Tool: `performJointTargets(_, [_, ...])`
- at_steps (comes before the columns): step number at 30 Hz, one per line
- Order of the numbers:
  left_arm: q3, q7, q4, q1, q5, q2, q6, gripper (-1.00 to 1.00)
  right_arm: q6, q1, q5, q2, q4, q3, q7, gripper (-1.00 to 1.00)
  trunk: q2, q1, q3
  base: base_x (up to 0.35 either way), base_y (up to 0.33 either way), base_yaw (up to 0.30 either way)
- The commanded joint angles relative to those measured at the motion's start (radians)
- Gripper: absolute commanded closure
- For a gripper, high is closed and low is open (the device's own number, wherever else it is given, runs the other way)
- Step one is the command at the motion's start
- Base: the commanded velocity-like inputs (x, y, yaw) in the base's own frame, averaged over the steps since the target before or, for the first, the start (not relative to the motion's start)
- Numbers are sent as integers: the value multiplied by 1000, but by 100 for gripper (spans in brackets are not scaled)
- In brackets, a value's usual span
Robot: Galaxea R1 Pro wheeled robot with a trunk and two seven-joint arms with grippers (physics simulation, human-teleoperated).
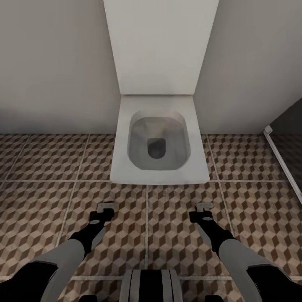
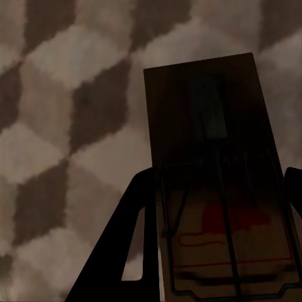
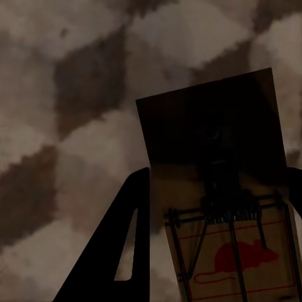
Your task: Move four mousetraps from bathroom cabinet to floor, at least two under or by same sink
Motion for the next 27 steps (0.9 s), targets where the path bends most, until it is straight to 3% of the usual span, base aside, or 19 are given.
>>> performJointTargets(1, [-9,8,1,-1,8,0,-3,100,8,0,-2,-1,-2,8,-3,100,0,0,-1,0,0,0])
performJointTargets(27, [-10,9,9,-1,8,0,-3,100,1,0,-4,3,-3,8,-1,100,0,0,-1,0,0,0])
